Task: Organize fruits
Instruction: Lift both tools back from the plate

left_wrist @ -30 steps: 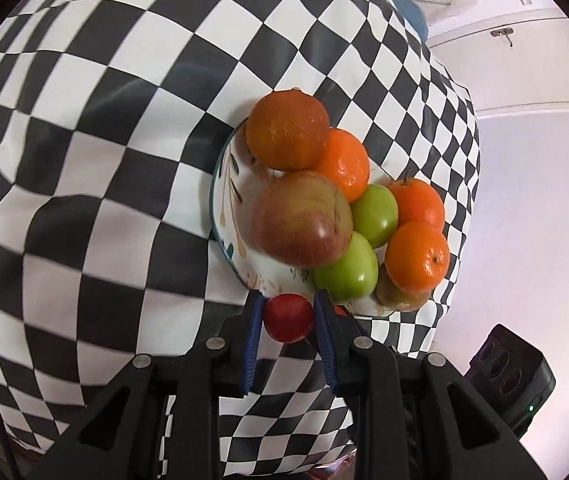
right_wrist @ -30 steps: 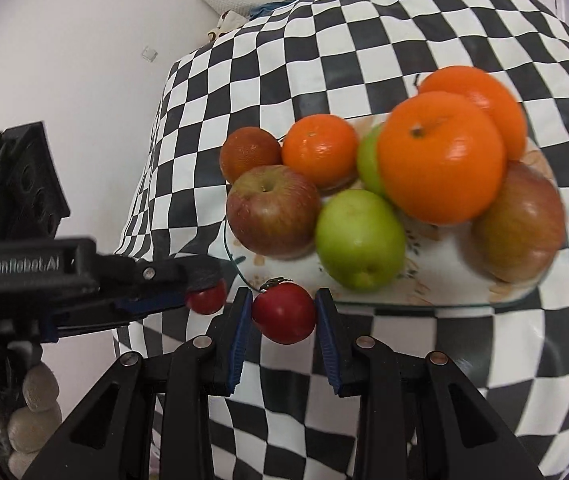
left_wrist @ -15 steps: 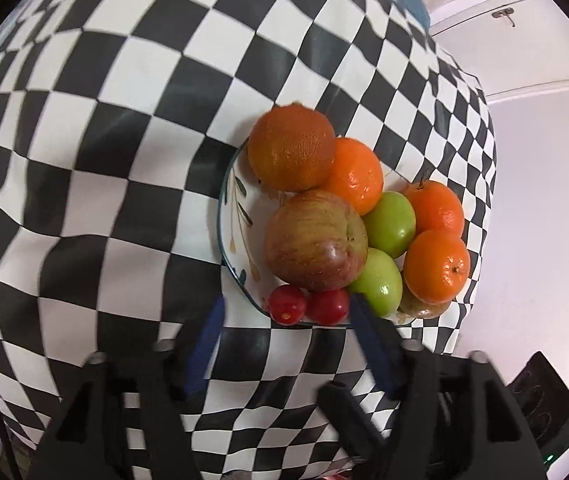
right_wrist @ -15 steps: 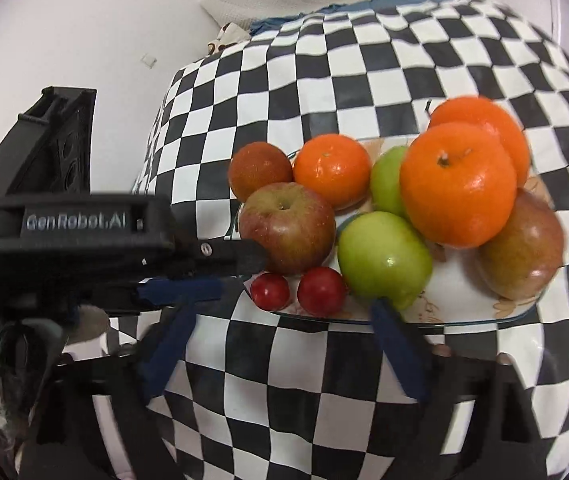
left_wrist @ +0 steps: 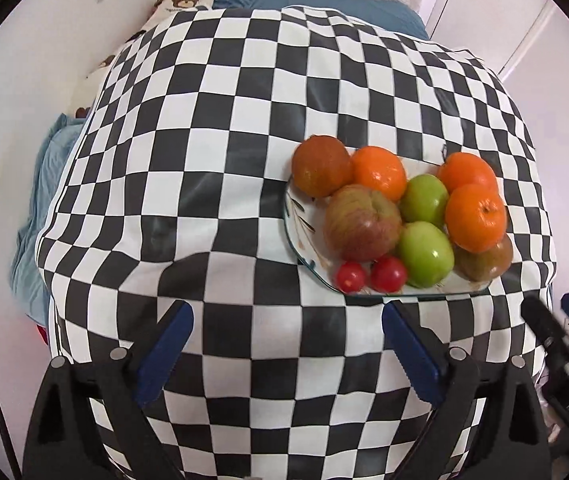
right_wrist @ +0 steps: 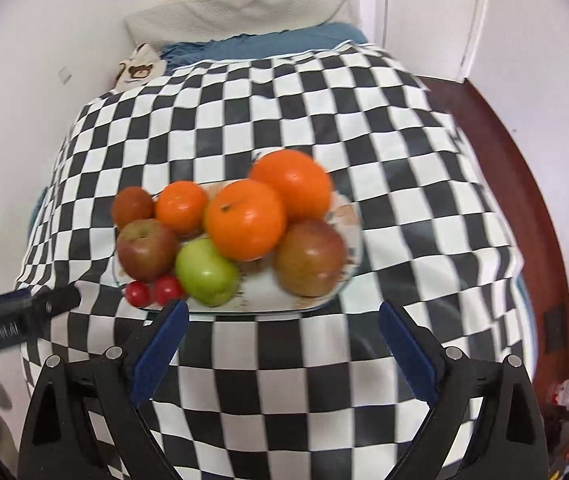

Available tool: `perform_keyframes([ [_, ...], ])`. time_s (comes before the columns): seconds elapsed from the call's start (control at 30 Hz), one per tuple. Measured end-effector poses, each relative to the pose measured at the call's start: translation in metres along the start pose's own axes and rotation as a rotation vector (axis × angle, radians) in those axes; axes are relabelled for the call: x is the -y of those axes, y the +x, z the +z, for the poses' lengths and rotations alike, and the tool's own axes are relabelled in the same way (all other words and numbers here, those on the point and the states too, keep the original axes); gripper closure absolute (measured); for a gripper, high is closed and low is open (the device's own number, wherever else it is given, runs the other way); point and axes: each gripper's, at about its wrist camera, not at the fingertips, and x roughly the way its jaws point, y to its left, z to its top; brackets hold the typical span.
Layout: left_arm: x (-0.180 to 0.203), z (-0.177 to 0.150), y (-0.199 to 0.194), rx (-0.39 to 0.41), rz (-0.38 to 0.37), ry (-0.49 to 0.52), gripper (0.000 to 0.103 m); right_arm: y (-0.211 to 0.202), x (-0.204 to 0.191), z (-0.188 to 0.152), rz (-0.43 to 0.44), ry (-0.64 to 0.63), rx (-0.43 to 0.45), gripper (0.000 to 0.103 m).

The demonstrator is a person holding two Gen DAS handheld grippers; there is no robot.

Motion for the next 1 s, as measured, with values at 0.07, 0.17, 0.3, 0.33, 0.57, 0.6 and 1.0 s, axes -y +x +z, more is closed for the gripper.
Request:
perform_keyframes([
  [0.07,0.006,-0.005,-0.004,0.014,0.017,0.005,0.006,-0.007,0.002,0.002,-0.014,-0.009,0.008,0.004],
  [0.17,0.013,-0.011,-0.017,0.034,0.037,0.016,0.006,-0.020,0.007,0.003,-0.022,-0.021,0.019,0.004],
  [0.3,0.017,-0.017,-0.040,0.085,0.041,0.013,0.006,-0.043,0.011,0.004,-0.031,-0.029,0.050,0.004],
  [0.33,0.019,-0.018,-0.046,0.098,0.044,0.011,0.006,-0.048,0.012,0.004,-0.032,-0.028,0.055,0.004],
  [0.57,0.023,-0.032,-0.094,0.179,0.034,0.012,0.006,-0.088,0.020,0.001,-0.024,-0.040,0.083,0.003],
  [0.6,0.024,-0.035,-0.102,0.188,0.036,0.015,0.006,-0.097,0.021,-0.001,-0.024,-0.042,0.093,0.003],
  [1.0,0.036,-0.080,-0.189,0.302,-0.025,0.045,0.006,-0.198,0.024,-0.031,-0.001,-0.092,0.174,0.003],
])
